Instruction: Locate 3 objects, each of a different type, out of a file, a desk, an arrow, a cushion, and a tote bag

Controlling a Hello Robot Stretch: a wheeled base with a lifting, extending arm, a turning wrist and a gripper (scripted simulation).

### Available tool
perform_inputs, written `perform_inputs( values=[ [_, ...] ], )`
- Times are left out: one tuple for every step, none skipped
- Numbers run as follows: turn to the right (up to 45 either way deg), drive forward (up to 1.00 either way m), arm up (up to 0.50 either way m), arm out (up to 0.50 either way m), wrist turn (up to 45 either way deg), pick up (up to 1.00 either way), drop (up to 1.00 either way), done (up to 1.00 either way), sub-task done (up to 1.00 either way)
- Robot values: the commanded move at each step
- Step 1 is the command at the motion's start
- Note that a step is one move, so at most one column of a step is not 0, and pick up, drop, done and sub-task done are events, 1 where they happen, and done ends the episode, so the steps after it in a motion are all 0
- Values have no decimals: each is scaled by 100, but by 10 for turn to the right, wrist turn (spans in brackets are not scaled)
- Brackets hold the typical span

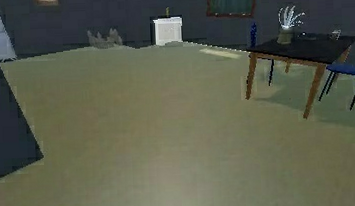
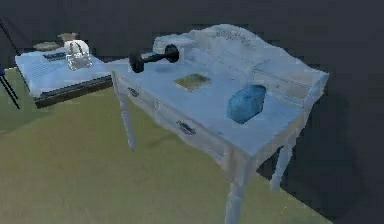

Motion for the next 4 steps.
perform_inputs(
  values=[
    [450,0,0,0,0,0,0,0,0],
    [0,100,0,0,0,0,0,0,0],
    [30,0,0,0,0,0,0,0,0],
    [0,85,0,0,0,0,0,0,0]
  ],
)
